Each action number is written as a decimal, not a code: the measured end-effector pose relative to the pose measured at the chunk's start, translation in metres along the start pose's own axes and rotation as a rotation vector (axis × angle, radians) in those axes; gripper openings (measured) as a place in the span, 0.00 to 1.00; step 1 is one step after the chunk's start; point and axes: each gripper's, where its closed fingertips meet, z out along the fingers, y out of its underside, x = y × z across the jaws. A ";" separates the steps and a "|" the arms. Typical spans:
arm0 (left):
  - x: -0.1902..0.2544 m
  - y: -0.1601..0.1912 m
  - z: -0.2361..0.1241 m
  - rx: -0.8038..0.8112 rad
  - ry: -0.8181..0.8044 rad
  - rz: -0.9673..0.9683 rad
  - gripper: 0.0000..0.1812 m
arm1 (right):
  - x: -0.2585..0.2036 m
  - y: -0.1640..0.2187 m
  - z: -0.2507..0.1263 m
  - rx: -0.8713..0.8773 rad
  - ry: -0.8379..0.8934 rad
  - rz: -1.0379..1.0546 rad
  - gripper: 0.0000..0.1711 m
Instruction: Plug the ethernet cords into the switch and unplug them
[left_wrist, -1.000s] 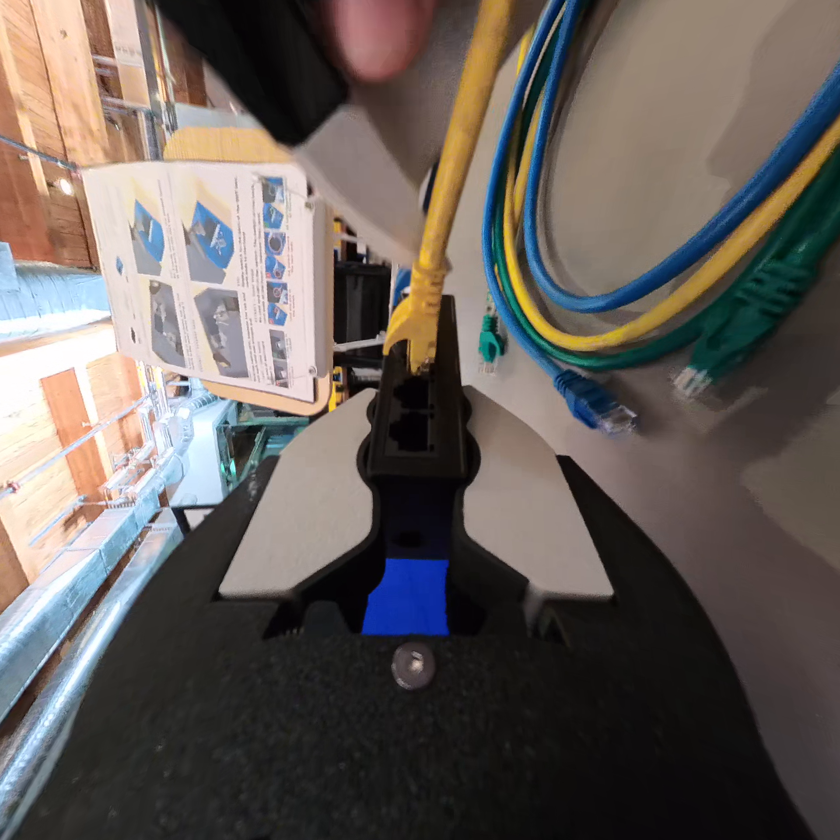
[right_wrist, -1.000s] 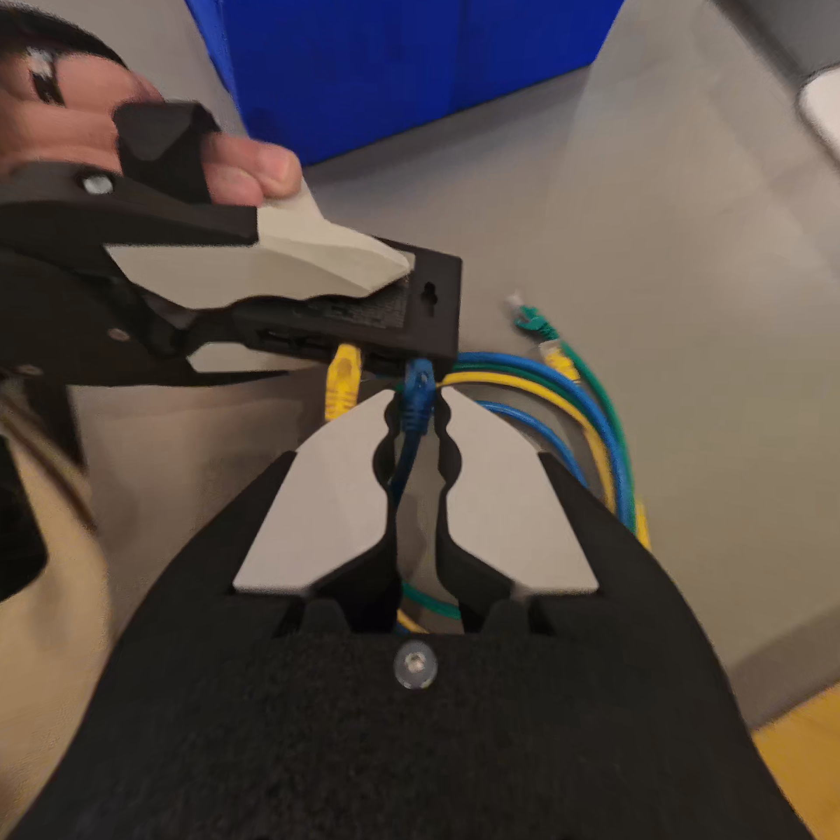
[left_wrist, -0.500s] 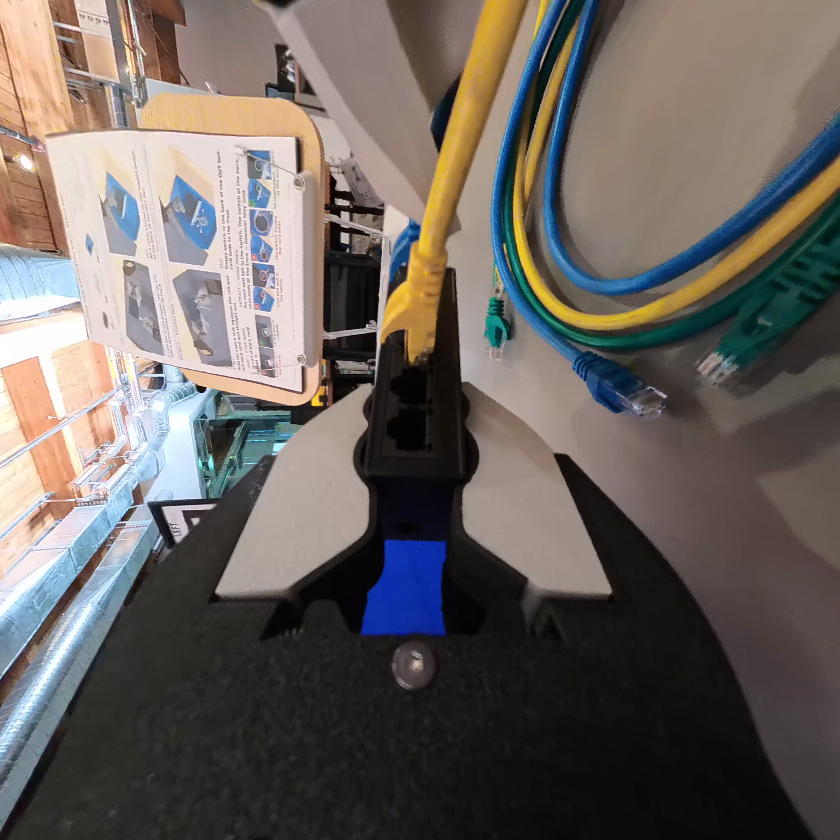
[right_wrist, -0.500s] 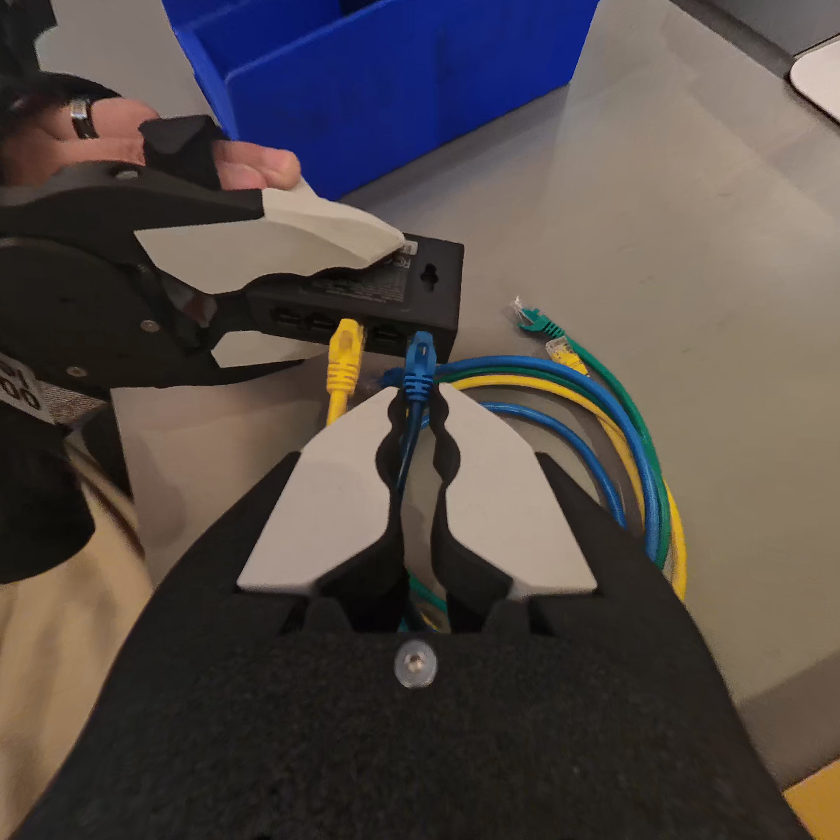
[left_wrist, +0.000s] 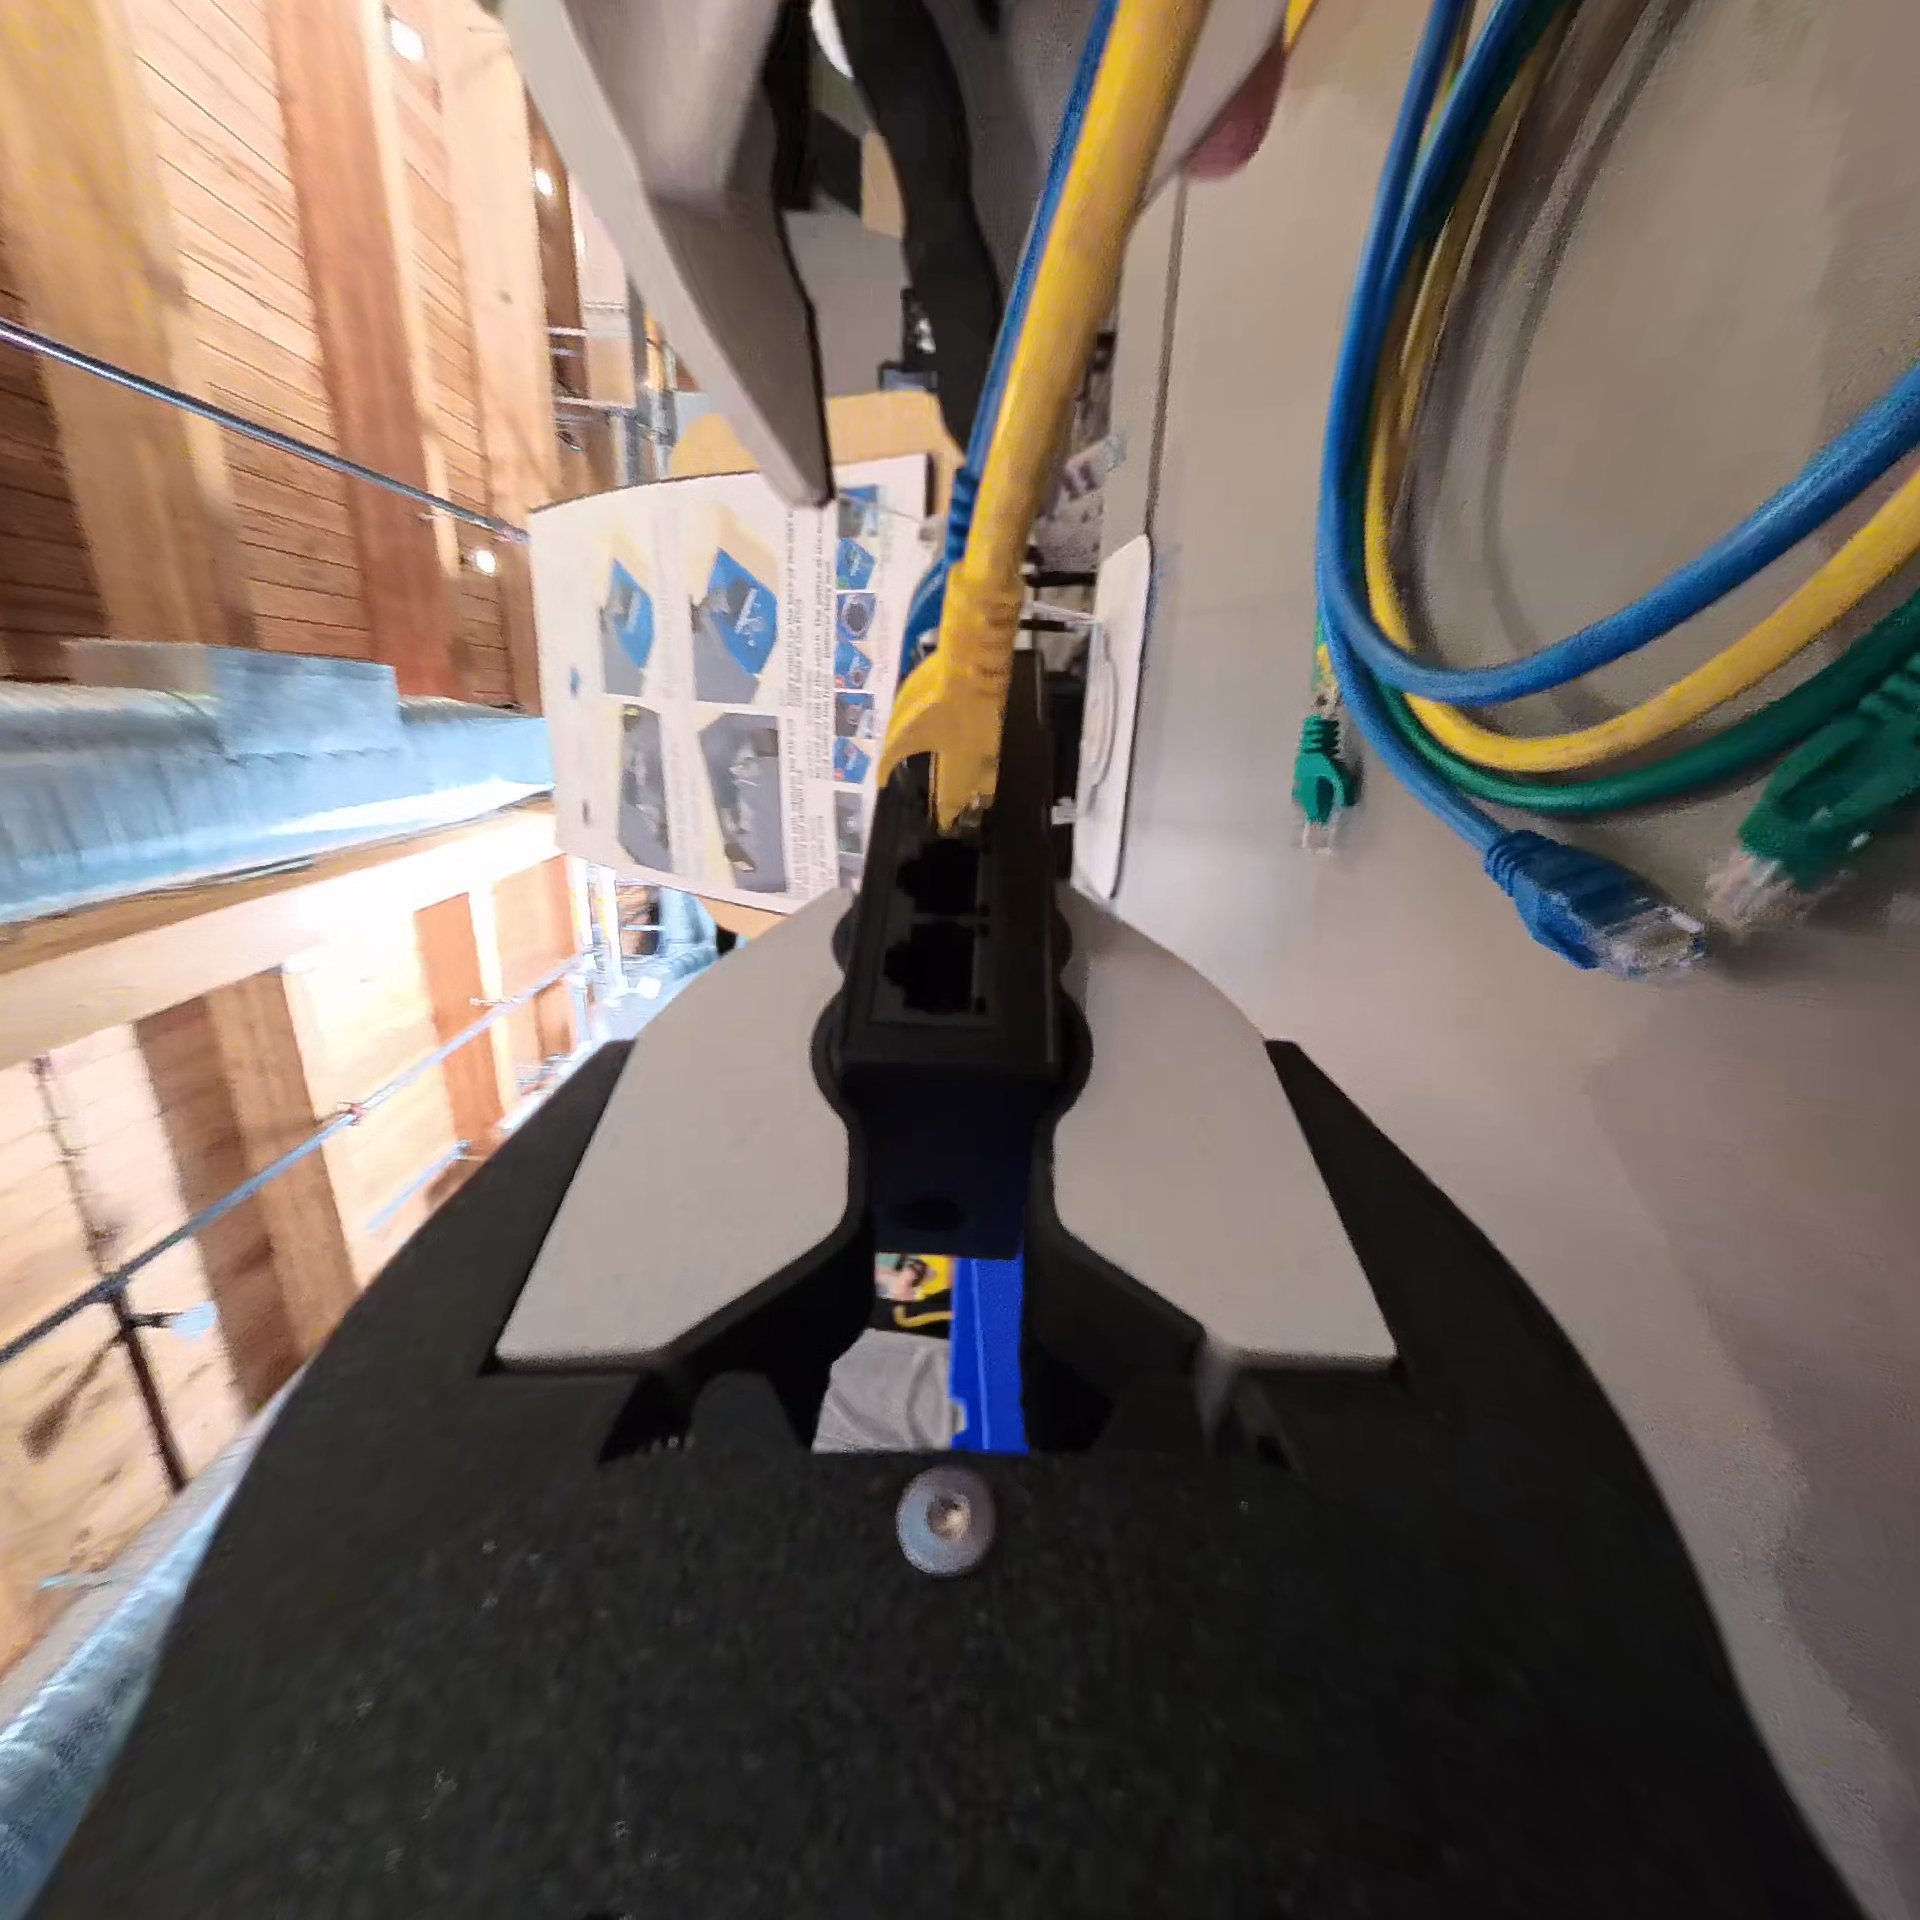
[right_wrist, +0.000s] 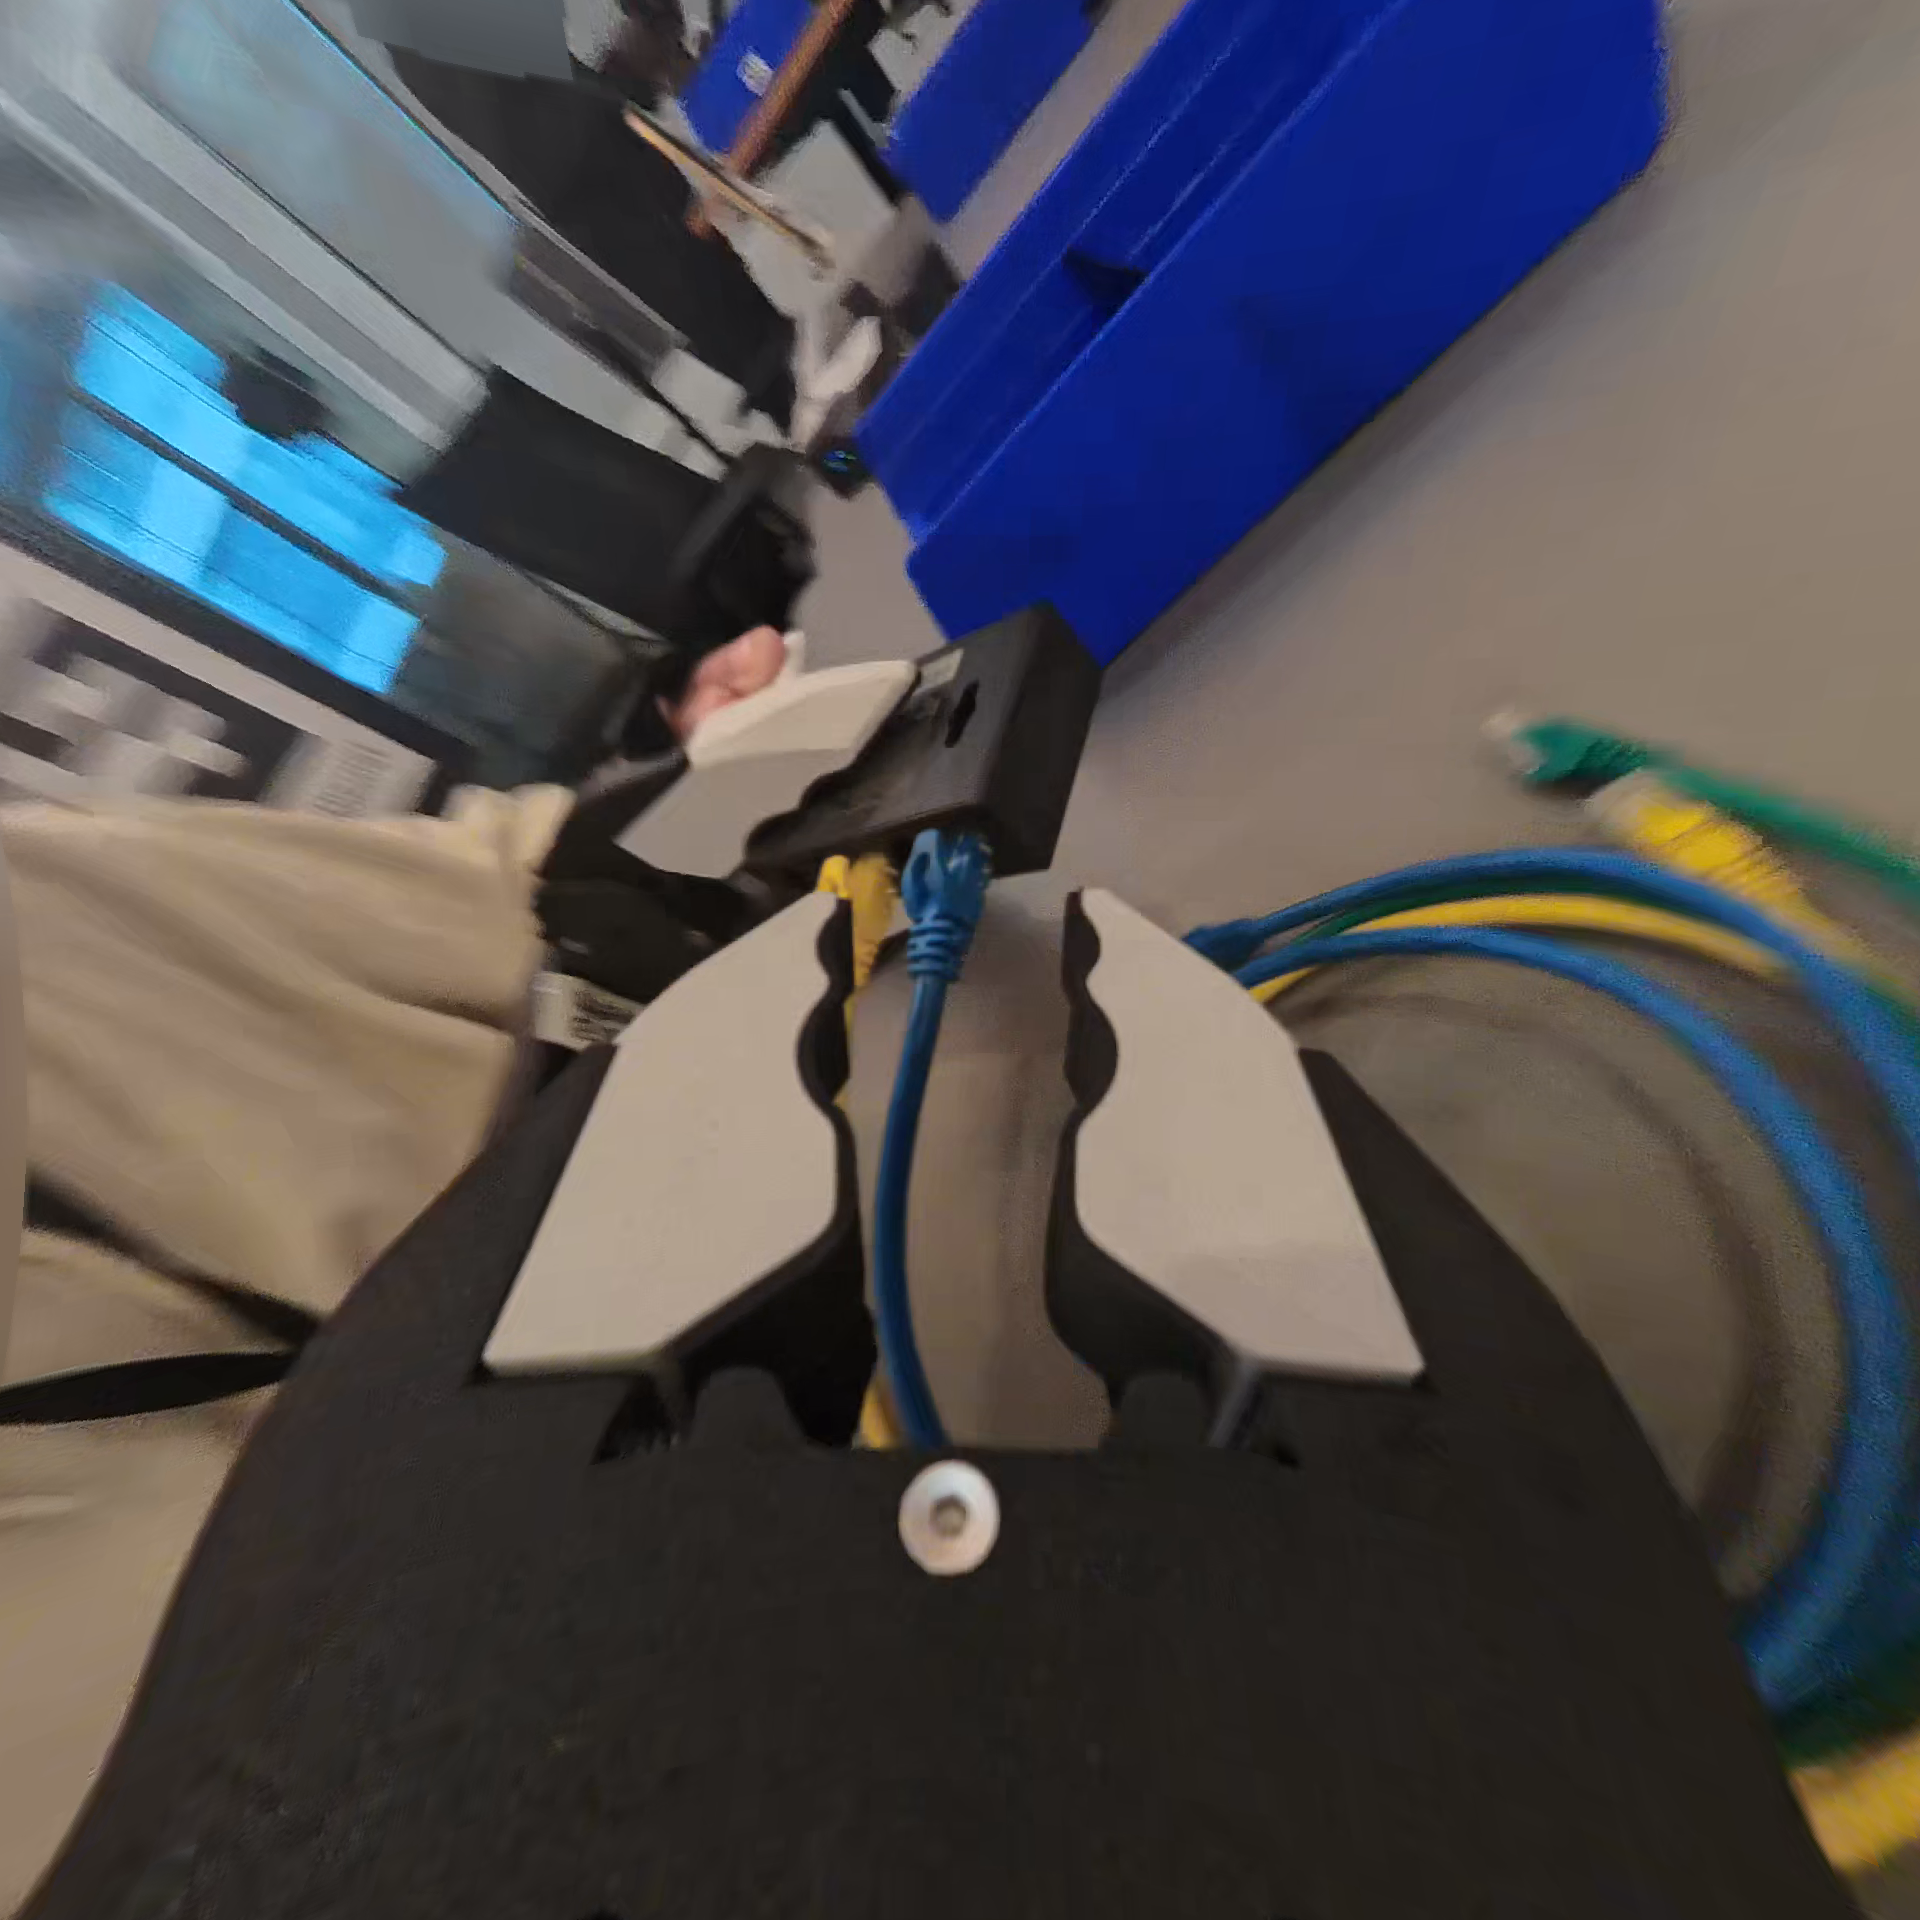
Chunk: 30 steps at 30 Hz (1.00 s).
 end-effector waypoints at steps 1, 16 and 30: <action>-0.001 0.001 -0.001 0.002 -0.017 0.019 0.16 | -0.001 0.002 0.000 -0.026 -0.069 0.103 0.21; -0.004 0.000 -0.001 0.000 -0.034 0.035 0.16 | -0.008 0.004 0.021 -0.144 -0.425 0.533 0.09; -0.004 0.003 0.004 -0.034 -0.042 0.066 0.16 | 0.000 -0.003 0.024 -0.038 -0.518 0.652 0.08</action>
